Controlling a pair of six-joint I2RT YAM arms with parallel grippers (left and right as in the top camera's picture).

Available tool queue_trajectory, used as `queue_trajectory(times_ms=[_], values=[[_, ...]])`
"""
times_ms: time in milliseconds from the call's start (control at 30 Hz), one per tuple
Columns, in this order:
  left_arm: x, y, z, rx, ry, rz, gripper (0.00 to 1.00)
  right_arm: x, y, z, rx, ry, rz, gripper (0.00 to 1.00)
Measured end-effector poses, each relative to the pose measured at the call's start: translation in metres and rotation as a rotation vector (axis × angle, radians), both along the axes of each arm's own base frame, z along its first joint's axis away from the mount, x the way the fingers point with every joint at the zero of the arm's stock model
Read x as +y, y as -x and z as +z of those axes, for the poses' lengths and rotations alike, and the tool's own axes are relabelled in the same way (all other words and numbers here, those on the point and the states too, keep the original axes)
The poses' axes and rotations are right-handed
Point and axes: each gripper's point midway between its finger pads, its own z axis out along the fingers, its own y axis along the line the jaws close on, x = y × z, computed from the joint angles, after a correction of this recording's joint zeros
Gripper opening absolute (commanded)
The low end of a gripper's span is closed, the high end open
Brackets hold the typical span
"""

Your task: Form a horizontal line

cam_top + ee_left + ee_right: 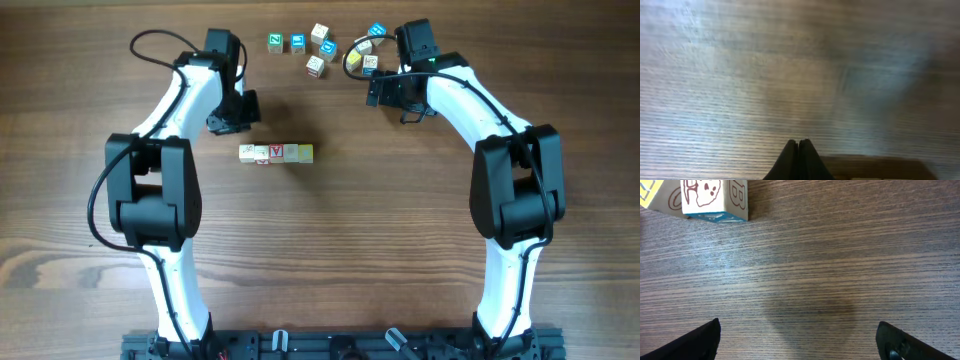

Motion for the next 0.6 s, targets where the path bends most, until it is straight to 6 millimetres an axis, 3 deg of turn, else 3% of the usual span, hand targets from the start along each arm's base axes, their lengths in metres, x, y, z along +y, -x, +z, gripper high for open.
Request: queue_trajectory(times_ms=[600], values=[[-0.008,0.018,-0.006,0.06,-0.004,-0.03,0.04,0.0,0.0,0.0,0.0,0.0,0.0,1.0]])
